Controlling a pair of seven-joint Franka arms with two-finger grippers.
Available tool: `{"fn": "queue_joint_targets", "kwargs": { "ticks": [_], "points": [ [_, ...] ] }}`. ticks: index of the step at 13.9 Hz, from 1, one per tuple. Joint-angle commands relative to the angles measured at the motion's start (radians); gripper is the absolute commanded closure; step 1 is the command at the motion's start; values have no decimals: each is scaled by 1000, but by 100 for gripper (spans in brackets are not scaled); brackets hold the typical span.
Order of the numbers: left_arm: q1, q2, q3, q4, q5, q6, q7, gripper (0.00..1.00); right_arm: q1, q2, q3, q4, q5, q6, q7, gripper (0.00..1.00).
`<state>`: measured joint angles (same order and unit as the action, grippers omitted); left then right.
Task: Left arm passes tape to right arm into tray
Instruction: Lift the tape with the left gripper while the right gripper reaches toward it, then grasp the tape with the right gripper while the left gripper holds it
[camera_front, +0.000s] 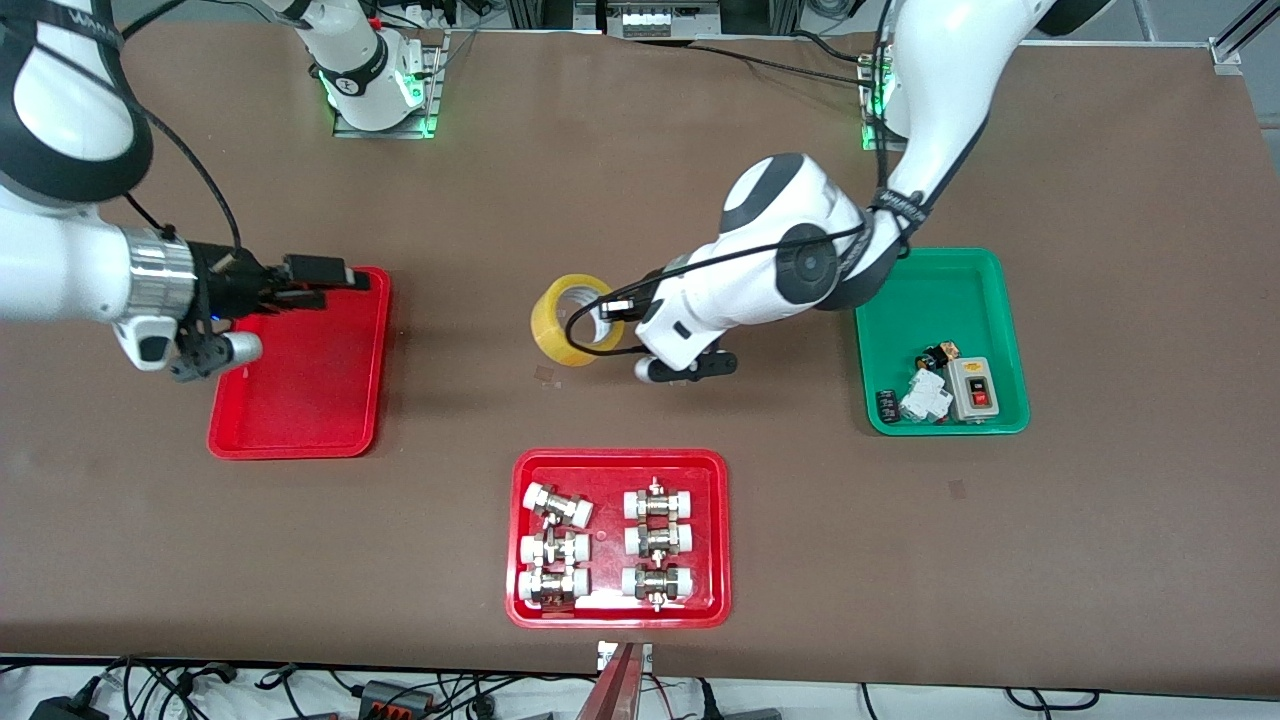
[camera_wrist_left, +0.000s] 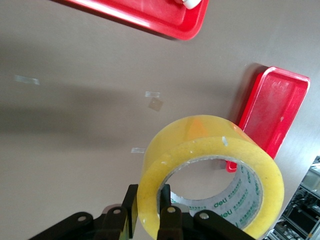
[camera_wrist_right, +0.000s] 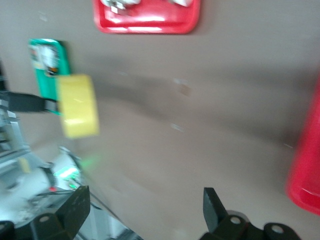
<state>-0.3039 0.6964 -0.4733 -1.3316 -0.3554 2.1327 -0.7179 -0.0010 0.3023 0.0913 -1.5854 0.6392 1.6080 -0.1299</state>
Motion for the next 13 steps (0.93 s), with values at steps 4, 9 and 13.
{"fn": "queue_joint_targets", "kwargs": {
  "ticks": [4, 9, 13],
  "points": [
    [-46, 49, 4, 63, -19, 162, -12, 100, 111, 115, 5, 13, 137, 190, -20, 0],
    [-49, 58, 4, 61, -17, 174, -11, 99, 171, 172, 4, 13, 227, 289, -28, 0],
    [-60, 60, 5, 60, -11, 176, -9, 98, 211, 185, 4, 13, 231, 349, -27, 0]
  ]
}}
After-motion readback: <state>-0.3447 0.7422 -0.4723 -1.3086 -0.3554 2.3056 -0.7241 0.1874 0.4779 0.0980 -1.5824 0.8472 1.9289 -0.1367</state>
